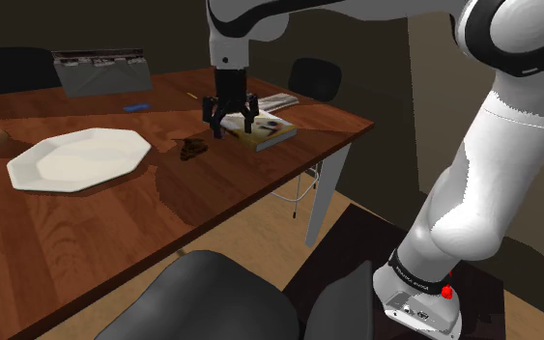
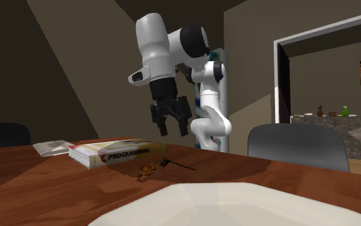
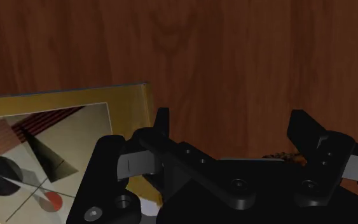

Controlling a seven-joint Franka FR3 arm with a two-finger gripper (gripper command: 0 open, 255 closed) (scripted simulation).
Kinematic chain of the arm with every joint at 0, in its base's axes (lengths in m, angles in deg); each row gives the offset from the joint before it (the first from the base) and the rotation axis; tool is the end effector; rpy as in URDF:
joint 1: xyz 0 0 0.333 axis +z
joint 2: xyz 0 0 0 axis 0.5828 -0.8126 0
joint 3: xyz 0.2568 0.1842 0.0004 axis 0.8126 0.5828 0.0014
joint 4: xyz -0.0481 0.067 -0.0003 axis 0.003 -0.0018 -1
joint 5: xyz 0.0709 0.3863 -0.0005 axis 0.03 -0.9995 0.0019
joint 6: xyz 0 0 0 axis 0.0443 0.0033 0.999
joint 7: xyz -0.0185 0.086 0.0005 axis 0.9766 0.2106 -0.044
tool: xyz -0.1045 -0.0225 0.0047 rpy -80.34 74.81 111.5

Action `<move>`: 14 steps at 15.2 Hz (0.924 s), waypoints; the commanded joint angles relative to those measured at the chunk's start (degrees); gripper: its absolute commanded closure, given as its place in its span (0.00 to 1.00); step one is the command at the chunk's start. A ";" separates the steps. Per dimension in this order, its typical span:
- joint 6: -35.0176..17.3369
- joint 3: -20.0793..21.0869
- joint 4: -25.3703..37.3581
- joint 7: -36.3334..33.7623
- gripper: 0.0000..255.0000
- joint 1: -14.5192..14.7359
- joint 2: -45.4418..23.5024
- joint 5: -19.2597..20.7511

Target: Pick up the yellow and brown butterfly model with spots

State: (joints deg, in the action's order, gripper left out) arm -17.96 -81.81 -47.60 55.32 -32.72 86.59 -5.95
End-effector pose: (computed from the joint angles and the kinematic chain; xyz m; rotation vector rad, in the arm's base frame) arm 0.5488 0.1190 0.4917 -3.0065 0.2879 0.3040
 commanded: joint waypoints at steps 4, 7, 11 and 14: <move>0.90 0.41 13.94 -3.02 0.00 0.71 -11.28 -0.96; 2.48 0.59 23.69 -4.94 0.00 1.30 -18.36 -1.37; 0.90 0.60 24.69 -5.10 0.00 1.49 -20.63 -1.52; -1.29 0.57 22.58 -4.67 0.00 1.50 -20.75 -1.57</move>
State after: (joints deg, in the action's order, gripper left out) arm -18.47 -81.25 -24.21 50.51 -31.23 65.79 -7.48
